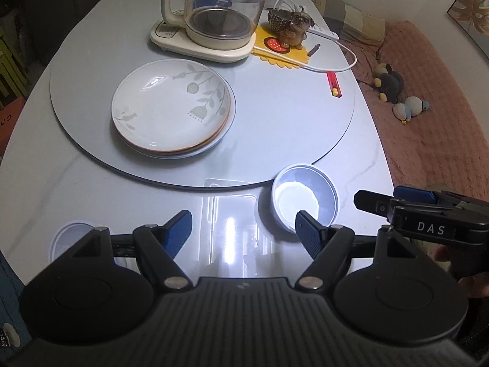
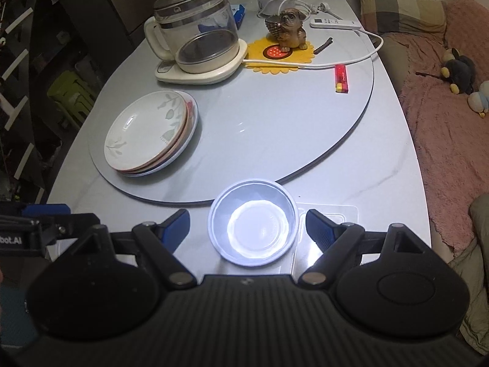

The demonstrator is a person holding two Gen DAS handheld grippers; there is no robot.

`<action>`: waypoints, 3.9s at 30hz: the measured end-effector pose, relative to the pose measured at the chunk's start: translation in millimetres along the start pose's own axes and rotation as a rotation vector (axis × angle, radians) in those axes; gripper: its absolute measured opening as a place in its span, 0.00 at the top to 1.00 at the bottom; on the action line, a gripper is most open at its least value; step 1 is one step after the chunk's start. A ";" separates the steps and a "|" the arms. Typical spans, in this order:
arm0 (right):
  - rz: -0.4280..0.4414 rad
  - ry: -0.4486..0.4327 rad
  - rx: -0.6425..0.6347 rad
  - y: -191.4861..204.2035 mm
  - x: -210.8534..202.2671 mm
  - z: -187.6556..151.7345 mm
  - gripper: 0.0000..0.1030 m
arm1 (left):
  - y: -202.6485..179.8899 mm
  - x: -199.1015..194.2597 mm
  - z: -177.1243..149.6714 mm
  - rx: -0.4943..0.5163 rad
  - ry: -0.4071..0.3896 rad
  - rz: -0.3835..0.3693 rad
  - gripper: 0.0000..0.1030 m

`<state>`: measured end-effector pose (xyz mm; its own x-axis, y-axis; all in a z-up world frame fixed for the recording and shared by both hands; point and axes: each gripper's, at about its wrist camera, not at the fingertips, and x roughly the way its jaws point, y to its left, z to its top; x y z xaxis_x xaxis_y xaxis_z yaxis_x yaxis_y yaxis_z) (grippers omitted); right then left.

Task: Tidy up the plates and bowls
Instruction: 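Move both grippers to the second lavender-rimmed bowl, then close both grippers on the second lavender-rimmed bowl rim and lift it, then carry the lavender-rimmed bowl with both grippers toward the leaf-pattern plate stack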

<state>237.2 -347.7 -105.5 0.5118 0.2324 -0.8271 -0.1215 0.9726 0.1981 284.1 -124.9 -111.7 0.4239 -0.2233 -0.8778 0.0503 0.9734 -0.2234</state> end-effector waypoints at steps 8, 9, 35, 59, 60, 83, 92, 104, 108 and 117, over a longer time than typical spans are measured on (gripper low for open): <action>-0.012 0.021 0.049 -35.4 16.3 4.7 0.18 | -19.5 30.3 9.3 0.021 0.048 -0.017 0.24; -0.012 0.024 0.057 -38.9 18.9 5.6 0.19 | -21.0 34.4 11.3 0.021 0.054 -0.020 0.24; 0.066 0.133 0.087 -53.3 130.5 -2.2 0.64 | -14.7 172.2 -2.5 -0.035 0.122 -0.159 0.67; 0.121 0.151 0.128 -27.4 76.6 7.2 0.77 | -4.1 95.3 2.0 -0.143 0.031 -0.234 0.69; 0.125 0.148 0.129 -24.5 71.2 8.1 0.77 | -3.6 88.9 2.4 -0.144 0.021 -0.236 0.69; 0.189 0.083 0.082 89.9 -4.2 -2.0 0.76 | 83.2 -46.9 -19.3 -0.147 -0.100 -0.231 0.68; 0.194 0.088 0.068 137.3 -1.3 -9.0 0.76 | 128.8 -69.1 -24.2 -0.195 -0.159 -0.224 0.68; 0.199 0.187 -0.101 218.6 20.3 -11.2 0.76 | 192.1 -88.3 -60.8 -0.315 -0.255 -0.109 0.68; 0.182 0.205 -0.156 240.6 28.3 -15.8 0.76 | 211.9 -88.5 -76.3 -0.359 -0.269 -0.093 0.68; 0.169 0.275 -0.222 272.0 73.7 -29.8 0.76 | 251.5 -55.6 -102.7 -0.474 -0.220 -0.038 0.68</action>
<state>216.6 -66.0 -128.2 0.2252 0.3515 -0.9087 -0.3811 0.8901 0.2499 180.3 127.2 -162.6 0.6125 -0.1929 -0.7666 -0.3239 0.8234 -0.4659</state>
